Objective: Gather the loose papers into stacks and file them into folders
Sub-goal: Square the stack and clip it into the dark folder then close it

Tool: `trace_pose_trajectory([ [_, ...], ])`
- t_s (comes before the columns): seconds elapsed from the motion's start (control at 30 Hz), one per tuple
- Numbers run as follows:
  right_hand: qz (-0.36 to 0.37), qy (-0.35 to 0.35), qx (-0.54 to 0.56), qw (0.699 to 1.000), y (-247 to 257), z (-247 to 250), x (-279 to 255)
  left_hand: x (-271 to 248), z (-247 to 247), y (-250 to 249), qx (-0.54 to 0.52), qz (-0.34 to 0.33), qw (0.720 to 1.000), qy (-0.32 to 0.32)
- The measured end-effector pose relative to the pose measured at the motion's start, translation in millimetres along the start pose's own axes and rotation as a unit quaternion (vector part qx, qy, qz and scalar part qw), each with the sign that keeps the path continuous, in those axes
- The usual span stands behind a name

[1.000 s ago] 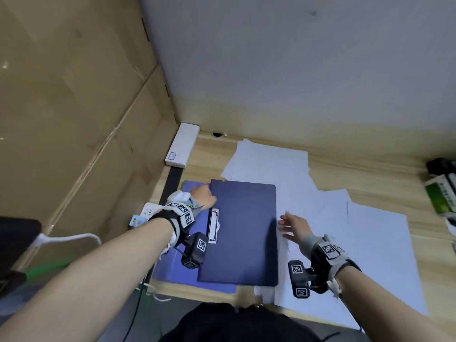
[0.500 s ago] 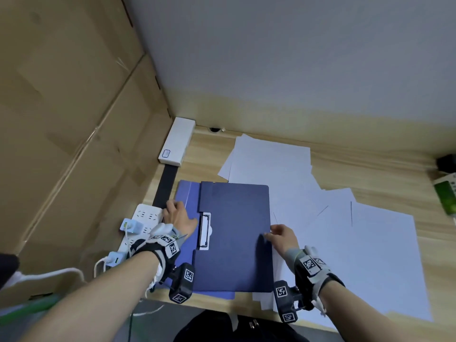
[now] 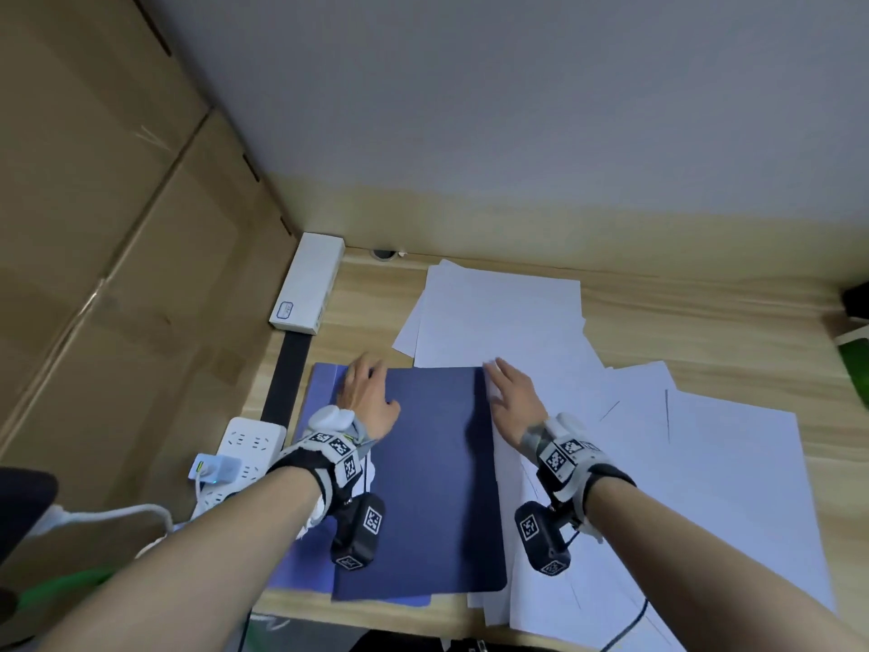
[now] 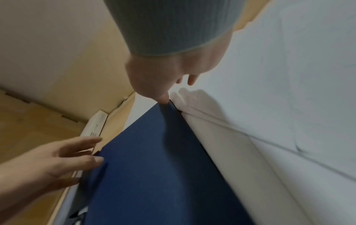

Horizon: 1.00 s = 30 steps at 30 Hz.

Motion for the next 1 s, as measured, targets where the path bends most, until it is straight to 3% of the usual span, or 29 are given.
trace_pose_trajectory([
  [0.17, 0.061, 0.061, -0.106, 0.991, -10.0, -15.2, 38.5, 2.0, 7.0, 36.2, -0.074, 0.216, 0.973, -0.03],
  [0.27, 0.059, 0.066, -0.147, 0.985, -30.8, -19.9, 32.1, 0.8, 1.9, 47.7, -0.061, 0.266, 0.962, -0.009],
  [0.47, 0.002, 0.007, -0.161, 0.987, -88.6, 14.1, -7.2, 1.2, -6.3, 55.7, -0.108, 0.316, 0.942, -0.022],
  [0.63, -0.049, -0.006, -0.159, 0.986, -125.8, 40.4, -21.0, -1.1, -9.2, 46.3, -0.131, 0.315, 0.939, -0.04],
  [0.87, -0.06, -0.08, -0.07, 0.993, -82.8, 52.2, -23.2, -17.5, -10.3, 58.4, -0.198, 0.311, 0.928, -0.046],
  [1.0, -0.056, -0.041, -0.007, 0.998, -50.0, 20.5, -36.5, -27.8, -31.4, 73.9, -0.232, 0.304, 0.924, 0.01],
])
Point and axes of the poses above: each hand's wrist, its own x-axis towards the middle knuckle, its own z-axis out of the back of the hand, y = z × x, the point moved 9 cm from there along x, towards the middle knuckle, and after that the axes turned 4 degrees about z, right-handed, at the moved point
